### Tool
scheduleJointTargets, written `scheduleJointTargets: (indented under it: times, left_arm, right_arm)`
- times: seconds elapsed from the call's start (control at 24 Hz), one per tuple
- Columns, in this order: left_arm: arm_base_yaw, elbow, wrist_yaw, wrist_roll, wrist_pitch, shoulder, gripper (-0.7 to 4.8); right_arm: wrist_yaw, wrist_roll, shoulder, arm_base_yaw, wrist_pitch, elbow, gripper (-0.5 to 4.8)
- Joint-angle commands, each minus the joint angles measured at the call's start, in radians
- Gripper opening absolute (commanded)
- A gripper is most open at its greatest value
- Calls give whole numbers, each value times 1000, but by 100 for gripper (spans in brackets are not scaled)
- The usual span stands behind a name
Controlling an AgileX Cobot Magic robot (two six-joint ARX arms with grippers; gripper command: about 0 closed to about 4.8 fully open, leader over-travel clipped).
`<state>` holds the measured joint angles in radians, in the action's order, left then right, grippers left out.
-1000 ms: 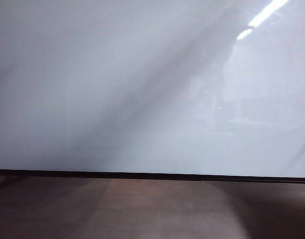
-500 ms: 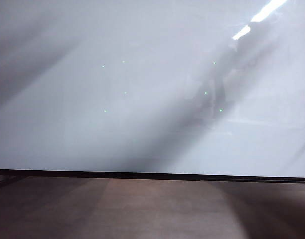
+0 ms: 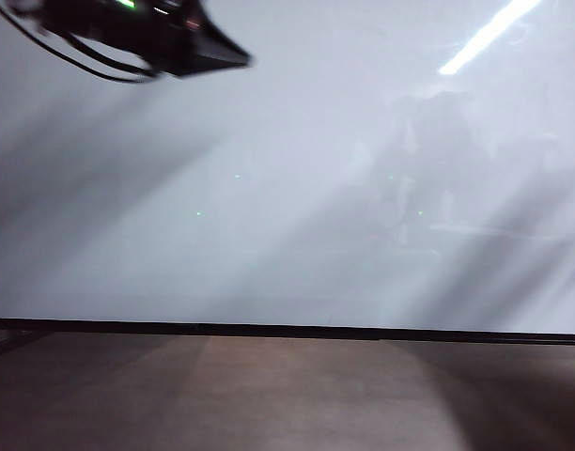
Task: Reach to the right to find the marker pen, pick it up, and write the number 0 on the whiteboard.
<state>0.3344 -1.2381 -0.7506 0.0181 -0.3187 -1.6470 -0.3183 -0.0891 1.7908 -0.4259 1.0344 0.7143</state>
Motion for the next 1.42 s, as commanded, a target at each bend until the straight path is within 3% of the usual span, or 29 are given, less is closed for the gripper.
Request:
scheduleJointTargets:
  times: [0.04, 0.17, 0.42, 0.5, 0.54, 0.62, 0.67, 0.71, 0.79, 1.08, 1.17, 1.42]
  left_arm:
    - [112, -49, 70, 63, -38, -35, -5]
    - [186, -109, 233, 105, -35, -83, -5]
    - [285, -314, 260, 79, 12, -285, -5]
    - [313, -325, 333, 85, 10, -306, -5]
    - [320, -324, 353, 88, 10, -310, -5]
    - [320, -324, 358, 87, -5, -319, -5]
    - [320, -324, 358, 86, -10, -319, -5]
    - [323, -324, 358, 87, -12, -319, -5]
    - [333, -324, 357, 87, -13, -319, -5]
    - [335, -324, 345, 79, 3, -319, -5]
    - [336, -324, 345, 79, 4, -319, -5]
    - [337, -324, 346, 79, 34, -319, -5]
  right_arm:
    - [-31, -17, 27, -7, 84, 13, -6]
    - [-18, -16, 40, -16, 95, 13, -5]
    - [-18, -12, 212, -12, 103, 116, 3]
    - [-16, -12, 243, -13, 136, 125, 55]
    - [-17, -12, 251, -14, 156, 126, 106]
    - [-17, -12, 254, -15, 159, 128, 151]
    - [-19, -12, 254, -15, 161, 128, 190]
    - [-24, -12, 253, -15, 171, 128, 269]
    - [-24, -8, 253, -15, 196, 133, 328]
    - [5, 46, 269, -5, 196, 236, 328]
    - [5, 125, 289, -5, 166, 274, 328]
    - [2, 106, 356, 1, 171, 317, 328]
